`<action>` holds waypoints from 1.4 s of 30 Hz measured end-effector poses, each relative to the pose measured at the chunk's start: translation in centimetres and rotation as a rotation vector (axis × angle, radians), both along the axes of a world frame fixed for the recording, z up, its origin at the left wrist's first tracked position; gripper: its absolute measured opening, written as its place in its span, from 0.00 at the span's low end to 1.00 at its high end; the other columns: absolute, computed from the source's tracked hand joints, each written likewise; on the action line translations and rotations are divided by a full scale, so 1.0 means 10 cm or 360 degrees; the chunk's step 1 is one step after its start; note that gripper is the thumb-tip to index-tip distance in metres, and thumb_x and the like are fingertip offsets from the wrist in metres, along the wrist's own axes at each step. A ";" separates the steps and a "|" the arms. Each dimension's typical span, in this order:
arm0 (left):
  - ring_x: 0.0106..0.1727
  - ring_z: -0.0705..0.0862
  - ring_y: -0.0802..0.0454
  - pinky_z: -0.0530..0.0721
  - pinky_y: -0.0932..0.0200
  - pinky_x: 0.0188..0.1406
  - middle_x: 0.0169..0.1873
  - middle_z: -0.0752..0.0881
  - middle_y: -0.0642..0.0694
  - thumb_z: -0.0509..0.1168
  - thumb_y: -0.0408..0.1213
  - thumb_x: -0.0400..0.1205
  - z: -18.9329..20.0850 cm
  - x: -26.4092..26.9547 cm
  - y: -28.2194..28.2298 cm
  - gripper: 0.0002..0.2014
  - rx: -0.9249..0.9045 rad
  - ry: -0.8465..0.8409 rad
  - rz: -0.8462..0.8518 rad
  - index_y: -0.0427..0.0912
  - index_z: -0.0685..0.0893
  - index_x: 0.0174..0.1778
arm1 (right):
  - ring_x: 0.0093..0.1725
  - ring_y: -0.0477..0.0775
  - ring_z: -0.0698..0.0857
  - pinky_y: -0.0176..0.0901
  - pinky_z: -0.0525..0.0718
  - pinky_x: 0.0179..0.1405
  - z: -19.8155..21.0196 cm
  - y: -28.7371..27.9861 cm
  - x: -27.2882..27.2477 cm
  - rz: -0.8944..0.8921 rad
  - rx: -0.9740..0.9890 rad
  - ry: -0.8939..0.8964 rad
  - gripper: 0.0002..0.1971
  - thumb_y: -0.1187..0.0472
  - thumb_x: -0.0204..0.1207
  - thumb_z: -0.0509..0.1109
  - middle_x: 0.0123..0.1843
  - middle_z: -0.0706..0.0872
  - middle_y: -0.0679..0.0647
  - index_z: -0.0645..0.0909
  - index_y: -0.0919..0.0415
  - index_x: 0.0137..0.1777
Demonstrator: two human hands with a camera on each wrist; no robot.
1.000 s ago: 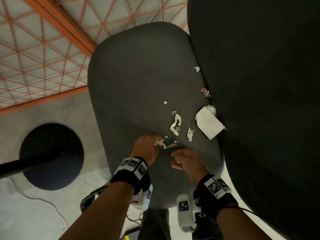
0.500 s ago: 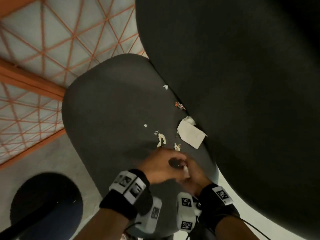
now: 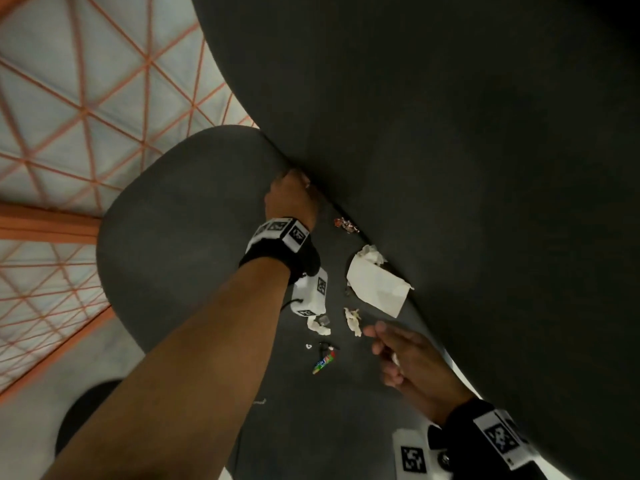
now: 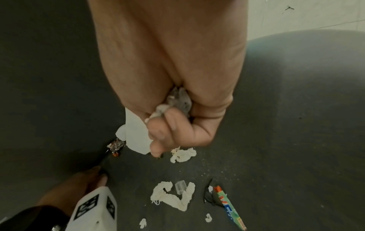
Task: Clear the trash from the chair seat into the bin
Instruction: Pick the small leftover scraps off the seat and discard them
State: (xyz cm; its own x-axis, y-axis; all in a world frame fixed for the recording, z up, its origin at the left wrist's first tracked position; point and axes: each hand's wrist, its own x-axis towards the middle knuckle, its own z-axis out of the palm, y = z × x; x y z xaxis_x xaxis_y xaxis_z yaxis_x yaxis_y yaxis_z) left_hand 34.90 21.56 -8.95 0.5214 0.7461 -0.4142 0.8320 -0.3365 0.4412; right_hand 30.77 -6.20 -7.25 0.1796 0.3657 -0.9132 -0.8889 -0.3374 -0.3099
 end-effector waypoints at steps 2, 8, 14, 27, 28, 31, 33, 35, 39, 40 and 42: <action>0.58 0.85 0.36 0.82 0.50 0.58 0.54 0.89 0.39 0.66 0.39 0.80 0.00 -0.06 -0.07 0.08 -0.0047 -0.0077 -0.0077 0.45 0.87 0.52 | 0.20 0.45 0.65 0.36 0.61 0.20 0.00 0.01 0.00 -0.0012 -0.0013 0.0000 0.12 0.61 0.85 0.63 0.29 0.74 0.51 0.87 0.65 0.51; 0.44 0.84 0.48 0.82 0.55 0.48 0.51 0.84 0.47 0.70 0.41 0.76 -0.11 -0.23 -0.61 0.01 -0.0254 -0.0247 -0.0240 0.50 0.85 0.41 | 0.20 0.44 0.62 0.38 0.57 0.22 0.01 0.09 0.05 -0.0131 -0.0201 0.0022 0.15 0.50 0.83 0.66 0.23 0.67 0.47 0.82 0.62 0.44; 0.41 0.89 0.51 0.86 0.57 0.45 0.39 0.91 0.51 0.72 0.40 0.75 0.00 -0.25 -0.61 0.01 -0.0183 -0.0246 -0.0239 0.49 0.88 0.39 | 0.22 0.47 0.64 0.39 0.59 0.23 0.00 0.16 0.08 -0.0126 -0.0189 0.0029 0.17 0.47 0.82 0.65 0.25 0.66 0.49 0.76 0.57 0.36; 0.58 0.79 0.59 0.78 0.59 0.59 0.50 0.90 0.60 0.77 0.51 0.68 0.60 -1.08 -1.50 0.14 -0.0742 -0.0237 -0.0827 0.53 0.91 0.47 | 0.64 0.63 0.87 0.54 0.81 0.65 0.10 0.25 0.09 -0.0176 0.0235 0.0283 0.27 0.43 0.83 0.61 0.64 0.87 0.69 0.84 0.67 0.65; 0.56 0.84 0.59 0.80 0.59 0.59 0.48 0.91 0.57 0.78 0.49 0.70 0.65 -1.05 -1.46 0.13 -0.1015 -0.0293 -0.0698 0.50 0.92 0.48 | 0.52 0.59 0.90 0.49 0.85 0.51 0.11 0.22 0.09 -0.0180 0.0205 0.0260 0.26 0.42 0.82 0.62 0.53 0.91 0.64 0.87 0.65 0.59; 0.48 0.91 0.49 0.87 0.55 0.54 0.43 0.93 0.48 0.75 0.39 0.77 0.68 -0.88 -1.30 0.06 -0.1337 -0.0521 -0.0106 0.44 0.92 0.48 | 0.19 0.44 0.68 0.35 0.62 0.17 0.08 0.13 0.14 -0.0192 0.0016 0.0225 0.22 0.36 0.74 0.69 0.22 0.70 0.48 0.76 0.53 0.30; 0.49 0.89 0.51 0.86 0.54 0.55 0.46 0.92 0.54 0.74 0.45 0.76 0.48 -0.73 -1.17 0.09 -0.0827 -0.0443 -0.0132 0.50 0.90 0.50 | 0.17 0.44 0.61 0.34 0.56 0.15 0.02 0.05 0.17 -0.0219 -0.0108 0.0202 0.26 0.39 0.72 0.73 0.20 0.61 0.46 0.64 0.50 0.24; 0.58 0.84 0.50 0.80 0.58 0.58 0.60 0.84 0.52 0.76 0.51 0.72 0.27 -0.57 -1.09 0.25 -0.0452 -0.0121 -0.0373 0.52 0.82 0.65 | 0.18 0.43 0.62 0.34 0.57 0.16 -0.01 -0.03 0.17 -0.0195 -0.0201 0.0171 0.26 0.42 0.71 0.76 0.21 0.62 0.46 0.64 0.49 0.23; 0.58 0.83 0.39 0.83 0.46 0.60 0.70 0.67 0.45 0.83 0.53 0.60 -0.01 -0.35 -1.13 0.45 -0.0444 0.0170 -0.0430 0.49 0.69 0.71 | 0.18 0.44 0.68 0.34 0.63 0.17 -0.01 -0.13 0.14 -0.0160 -0.0253 0.0053 0.22 0.44 0.72 0.76 0.22 0.70 0.48 0.71 0.50 0.26; 0.57 0.83 0.38 0.84 0.45 0.59 0.69 0.68 0.45 0.83 0.54 0.61 -0.04 -0.34 -1.16 0.42 -0.0386 0.0188 -0.0467 0.50 0.72 0.69 | 0.17 0.43 0.68 0.34 0.63 0.16 -0.02 -0.15 0.13 -0.0154 -0.0250 0.0032 0.21 0.44 0.73 0.75 0.22 0.72 0.48 0.72 0.51 0.27; 0.60 0.82 0.39 0.83 0.46 0.59 0.67 0.75 0.44 0.79 0.56 0.65 -0.09 -0.37 -1.19 0.32 -0.0289 0.0222 -0.0598 0.50 0.79 0.64 | 0.17 0.43 0.66 0.33 0.62 0.14 -0.03 -0.17 0.11 -0.0136 -0.0238 -0.0007 0.21 0.43 0.75 0.73 0.22 0.72 0.48 0.71 0.52 0.27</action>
